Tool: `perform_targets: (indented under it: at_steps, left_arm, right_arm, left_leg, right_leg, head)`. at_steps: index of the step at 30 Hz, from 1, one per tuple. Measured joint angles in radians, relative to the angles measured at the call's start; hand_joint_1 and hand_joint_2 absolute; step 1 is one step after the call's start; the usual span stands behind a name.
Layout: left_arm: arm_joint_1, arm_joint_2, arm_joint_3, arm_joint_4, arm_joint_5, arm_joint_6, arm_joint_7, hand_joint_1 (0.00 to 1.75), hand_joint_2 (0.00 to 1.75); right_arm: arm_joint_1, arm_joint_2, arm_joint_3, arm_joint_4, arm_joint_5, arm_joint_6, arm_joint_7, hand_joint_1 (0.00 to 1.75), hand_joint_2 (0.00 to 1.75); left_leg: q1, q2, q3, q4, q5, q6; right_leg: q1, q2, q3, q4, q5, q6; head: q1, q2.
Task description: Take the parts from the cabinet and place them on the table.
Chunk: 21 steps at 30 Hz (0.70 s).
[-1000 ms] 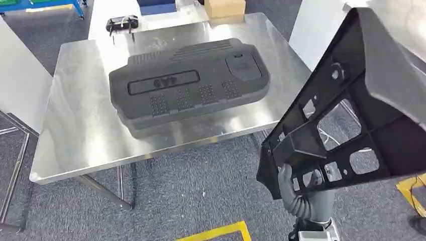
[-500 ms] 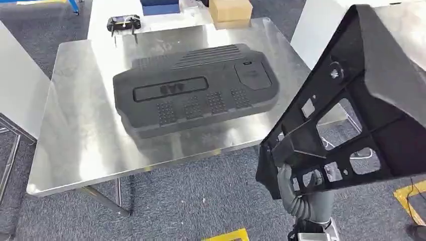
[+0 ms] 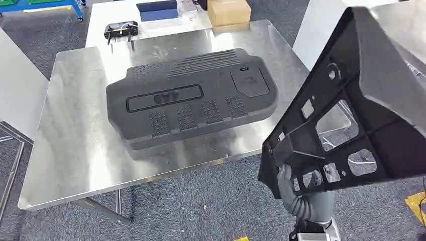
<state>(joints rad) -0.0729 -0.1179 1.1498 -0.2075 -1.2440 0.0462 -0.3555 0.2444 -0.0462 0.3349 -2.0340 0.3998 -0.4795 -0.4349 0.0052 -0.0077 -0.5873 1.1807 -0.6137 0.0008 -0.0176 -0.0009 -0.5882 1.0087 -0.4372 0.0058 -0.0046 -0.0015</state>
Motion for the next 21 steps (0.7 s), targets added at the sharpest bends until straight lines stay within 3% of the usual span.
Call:
perform_targets:
  at_steps: [1,2,3,4,6,7,8,9,11,13,14,17,18,19,20,21]
  left_arm:
    - [0.000,0.000,0.000,0.000,0.000,0.000,0.001,0.00,1.75]
    - [0.001,0.000,0.000,0.000,0.000,-0.001,0.003,0.00,1.75]
    - [0.003,0.000,0.001,0.000,0.000,-0.001,0.003,0.00,1.75]
    - [0.006,0.000,0.001,0.000,0.000,-0.001,0.003,0.00,1.75]
    - [0.006,0.003,0.001,0.000,0.000,-0.001,0.003,0.00,1.75]
    - [0.007,0.004,0.002,0.000,0.000,-0.001,0.003,0.00,1.75]
    - [0.005,0.004,0.002,0.000,0.000,-0.002,0.003,0.00,1.75]
    - [0.003,0.003,0.002,0.000,-0.001,-0.002,0.003,0.00,1.75]
    - [0.003,0.004,0.002,0.000,-0.002,-0.003,0.003,0.00,1.75]
    - [0.005,0.003,0.002,0.000,-0.002,-0.003,0.003,0.00,1.75]
    - [0.004,0.004,0.002,0.000,-0.002,-0.002,0.003,0.00,1.75]
    - [0.002,0.004,0.002,0.000,-0.002,-0.003,0.002,0.00,1.75]
    - [0.002,0.004,0.002,0.000,-0.003,-0.003,0.002,0.00,1.75]
    - [0.003,0.004,0.002,0.000,-0.003,-0.003,0.002,0.00,1.75]
    - [0.004,0.004,0.002,0.000,-0.003,-0.003,0.002,0.00,1.75]
    - [0.003,0.002,0.003,0.000,-0.004,-0.003,0.002,0.00,1.75]
  right_arm:
    - [0.000,0.000,0.002,0.002,0.003,0.003,0.000,1.75,1.75]
    - [-0.001,0.000,0.003,0.003,0.006,0.004,0.000,1.75,1.75]
    - [-0.001,0.001,0.005,0.006,0.007,0.004,0.001,1.75,1.75]
    - [-0.001,0.001,0.007,0.009,0.010,0.004,0.002,1.75,1.75]
    - [-0.002,0.001,0.010,0.013,0.018,0.006,0.002,1.75,1.75]
    - [-0.003,0.001,0.012,0.013,0.023,0.008,0.003,1.75,1.75]
    - [-0.008,0.001,0.014,0.015,0.026,0.008,0.003,1.75,1.75]
    - [-0.011,0.000,0.016,0.016,0.028,0.010,0.005,1.75,1.75]
    - [-0.014,0.001,0.020,0.016,0.032,0.010,0.005,1.75,1.75]
    - [-0.014,0.000,0.020,0.016,0.034,0.010,0.005,1.75,1.75]
    - [-0.017,0.000,0.020,0.016,0.034,0.010,0.005,1.75,1.75]
    - [-0.020,0.000,0.021,0.018,0.037,0.010,0.006,1.75,1.75]
    - [-0.020,0.000,0.021,0.019,0.042,0.010,0.006,1.75,1.75]
    - [-0.020,0.000,0.021,0.021,0.046,0.009,0.006,1.75,1.75]
    - [-0.022,-0.001,0.021,0.022,0.054,0.009,0.007,1.75,1.75]
    - [-0.025,-0.001,0.021,0.023,0.061,0.009,0.008,1.75,1.75]
  left_leg:
    - [0.001,0.000,-0.049,0.080,-0.028,-0.003]
    - [0.002,0.000,-0.092,0.138,-0.035,-0.006]
    - [0.004,0.000,-0.112,0.148,-0.018,-0.008]
    - [0.007,0.001,-0.111,0.117,0.023,-0.009]
    - [0.011,0.004,-0.057,-0.037,0.134,-0.009]
    - [0.014,0.005,-0.032,-0.107,0.168,-0.008]
    - [0.009,0.003,-0.020,-0.126,0.149,-0.007]
    - [0.009,0.001,-0.022,-0.123,0.147,0.003]
    - [0.002,-0.001,-0.025,-0.124,0.144,0.013]
    - [0.012,-0.002,-0.012,-0.134,0.146,0.027]
    - [0.013,-0.002,-0.008,-0.134,0.142,0.033]
    - [0.012,-0.002,-0.005,-0.134,0.132,0.042]
    - [0.013,-0.003,-0.001,-0.134,0.127,0.042]
    - [0.013,-0.003,0.005,-0.134,0.122,0.041]
    - [0.014,-0.006,0.016,-0.134,0.114,0.038]
    - [0.015,-0.009,0.026,-0.134,0.108,0.034]
  right_leg:
    - [0.001,-0.001,0.007,0.000,-0.005,-0.006]
    - [0.002,0.000,0.013,0.000,-0.012,-0.004]
    - [0.002,0.001,0.021,0.000,-0.018,-0.005]
    - [0.002,0.003,0.031,0.000,-0.025,-0.003]
    - [0.000,0.007,0.057,0.001,-0.042,0.004]
    - [0.001,0.007,0.053,0.001,-0.050,0.011]
    - [0.014,0.008,0.056,0.008,-0.061,0.019]
    - [0.011,0.010,0.056,0.001,-0.062,0.022]
    - [0.007,0.009,0.059,-0.004,-0.063,0.030]
    - [0.005,0.008,0.061,0.016,-0.075,0.039]
    - [0.005,0.007,0.033,0.066,-0.095,0.039]
    - [0.003,0.007,-0.120,0.303,-0.167,0.034]
    - [0.003,0.007,-0.151,0.331,-0.161,0.041]
    - [0.002,0.007,-0.154,0.315,-0.142,0.049]
    - [0.001,0.007,-0.130,0.236,-0.088,0.065]
    - [0.000,0.006,-0.096,0.147,-0.042,0.074]
  head:
    - [0.001,0.000]
    - [0.001,0.000]
    - [0.001,0.000]
    - [0.000,0.000]
    - [0.000,0.000]
    - [0.000,0.000]
    - [-0.002,0.000]
    - [0.001,0.000]
    - [0.001,0.000]
    - [0.002,0.000]
    - [0.006,0.000]
    - [0.008,0.000]
    - [0.008,0.000]
    - [0.008,0.000]
    - [0.009,0.000]
    - [0.008,0.000]
